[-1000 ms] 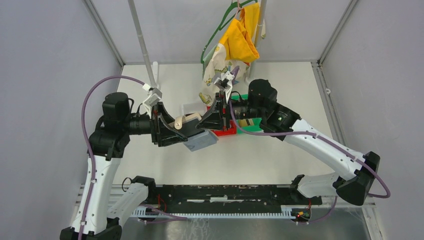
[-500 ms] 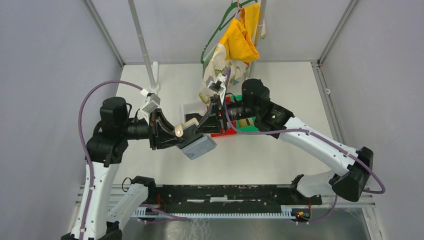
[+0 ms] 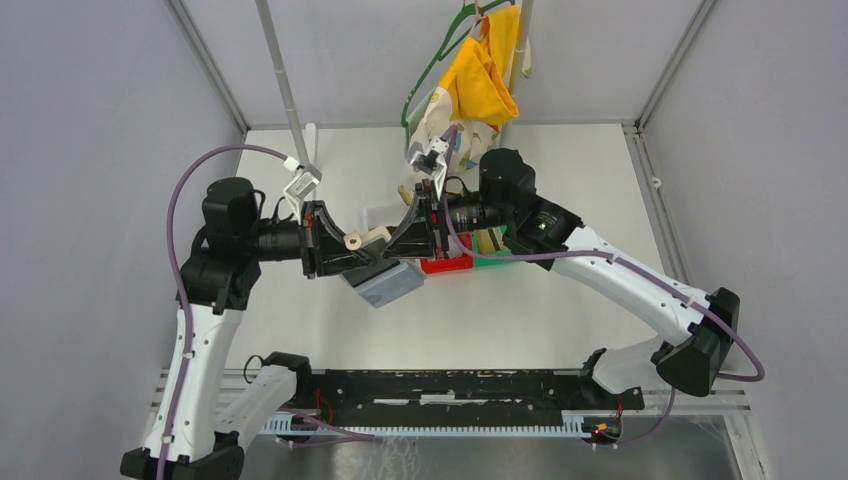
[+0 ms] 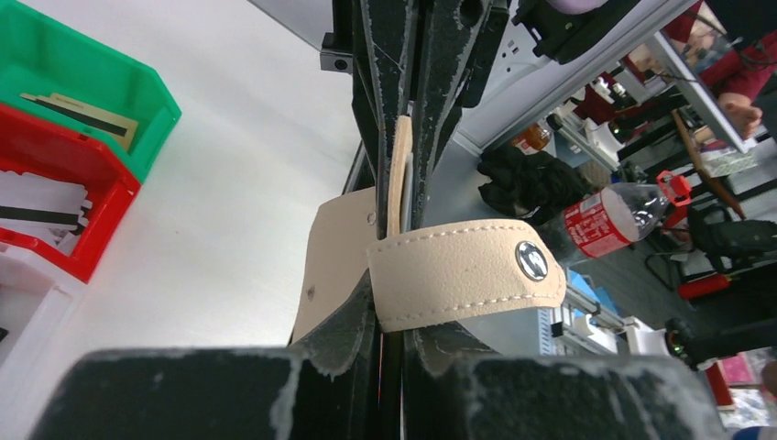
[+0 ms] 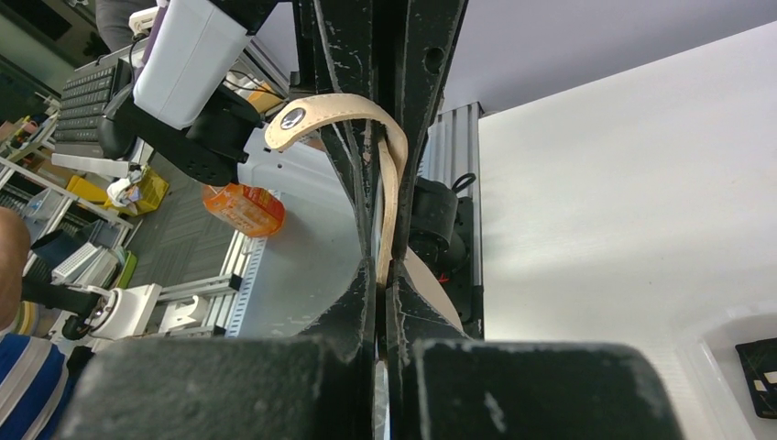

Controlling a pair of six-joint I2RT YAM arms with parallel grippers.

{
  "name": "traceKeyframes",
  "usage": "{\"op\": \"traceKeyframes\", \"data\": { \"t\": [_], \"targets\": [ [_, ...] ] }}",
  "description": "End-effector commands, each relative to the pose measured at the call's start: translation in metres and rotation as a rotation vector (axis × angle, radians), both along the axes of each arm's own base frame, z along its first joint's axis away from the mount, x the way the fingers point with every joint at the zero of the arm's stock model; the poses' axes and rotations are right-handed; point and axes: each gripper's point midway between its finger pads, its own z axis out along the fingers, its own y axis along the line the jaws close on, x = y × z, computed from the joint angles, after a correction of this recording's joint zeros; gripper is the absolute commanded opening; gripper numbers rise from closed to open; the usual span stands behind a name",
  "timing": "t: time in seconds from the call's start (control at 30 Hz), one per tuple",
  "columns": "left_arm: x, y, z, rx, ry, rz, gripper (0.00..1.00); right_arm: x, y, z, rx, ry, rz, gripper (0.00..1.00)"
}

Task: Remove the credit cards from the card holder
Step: Remove the credit card from the card holder.

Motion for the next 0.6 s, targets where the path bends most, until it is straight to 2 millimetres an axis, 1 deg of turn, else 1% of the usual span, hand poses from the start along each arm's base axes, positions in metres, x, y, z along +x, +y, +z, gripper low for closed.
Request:
{"op": "traceKeyframes", "data": {
  "t": [0.0,0.03,0.17,0.23,0.4,0.43,0.47,0.5,0.53,0.57],
  "targets": [
    [0.013,-0.004,0.016,-0.02,0.039,0.006,0.03,-0.009,0.005,0.043,0.114,-0.096,0.032,0.0],
    [0.017,-0.003,0.015,-0.011,0.04,0.024,0.02,-0.008,0.005,0.043,0.112,-0.095,0.024,0.0],
    [0.019,-0.002,0.019,-0.001,0.016,0.043,0.02,-0.001,0.006,0.042,0.115,-0.116,-0.016,0.0],
    [0.023,-0.002,0.021,0.0,0.001,0.074,0.02,0.0,0.006,0.045,0.12,-0.125,-0.02,0.0],
    [0.023,-0.002,0.032,-0.025,-0.023,0.086,0.02,0.01,0.007,0.045,0.12,-0.127,-0.047,0.08],
    [0.023,-0.002,0.034,-0.032,-0.022,0.086,0.02,0.011,0.008,0.044,0.119,-0.128,-0.045,0.11],
    [0.023,-0.003,0.036,-0.037,-0.016,0.087,0.02,0.014,0.007,0.043,0.119,-0.13,-0.05,0.17],
    [0.023,-0.003,0.037,-0.041,-0.008,0.089,0.02,0.016,0.007,0.043,0.119,-0.129,-0.055,0.29],
    [0.024,-0.003,0.038,-0.045,0.0,0.09,0.02,0.019,0.005,0.044,0.123,-0.133,-0.061,0.38],
    [0.025,-0.003,0.038,-0.046,0.011,0.092,0.02,0.021,0.004,0.046,0.129,-0.139,-0.066,0.43]
  ]
}}
